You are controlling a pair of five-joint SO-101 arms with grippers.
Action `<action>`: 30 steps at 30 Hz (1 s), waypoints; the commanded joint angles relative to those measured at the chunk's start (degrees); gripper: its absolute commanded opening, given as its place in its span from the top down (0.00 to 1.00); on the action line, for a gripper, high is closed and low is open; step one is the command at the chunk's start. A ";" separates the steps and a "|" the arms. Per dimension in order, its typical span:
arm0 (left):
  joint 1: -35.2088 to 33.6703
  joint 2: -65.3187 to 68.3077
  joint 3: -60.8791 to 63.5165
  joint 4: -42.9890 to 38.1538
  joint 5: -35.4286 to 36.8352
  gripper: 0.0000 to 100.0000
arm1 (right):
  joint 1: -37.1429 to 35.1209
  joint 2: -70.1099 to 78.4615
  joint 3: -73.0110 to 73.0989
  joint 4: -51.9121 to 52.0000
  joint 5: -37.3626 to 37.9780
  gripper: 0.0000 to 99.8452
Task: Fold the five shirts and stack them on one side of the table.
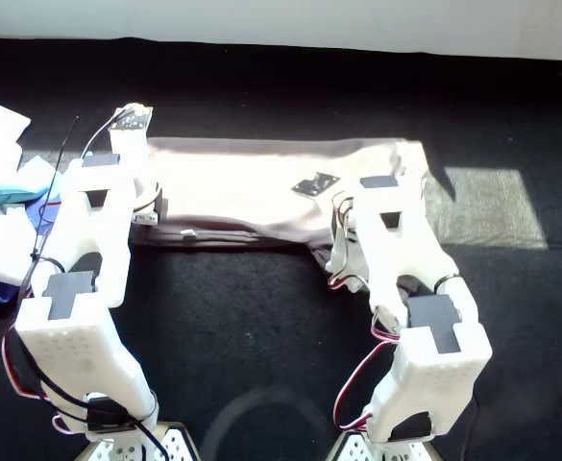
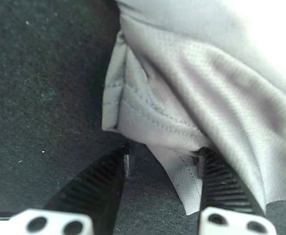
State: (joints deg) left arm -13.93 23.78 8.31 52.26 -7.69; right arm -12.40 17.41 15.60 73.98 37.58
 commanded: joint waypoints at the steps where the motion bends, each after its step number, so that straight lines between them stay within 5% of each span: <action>1: 0.31 0.40 -0.66 -2.11 -0.09 0.99 | 1.89 3.82 -0.66 -2.42 0.62 0.78; 6: 0.31 0.40 -0.66 -2.11 -0.09 0.99 | 4.62 5.76 -5.67 -1.89 0.35 1.00; 18: 0.31 0.40 -0.66 -2.11 -0.09 0.99 | 9.45 6.20 -33.45 10.51 0.53 0.99; 30: 0.31 0.40 -0.66 -2.11 -0.09 0.99 | 9.19 10.95 -38.46 -7.08 -7.38 0.94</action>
State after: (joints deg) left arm -13.93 23.78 8.31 52.26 -7.69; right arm -3.69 26.73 -19.12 69.14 31.69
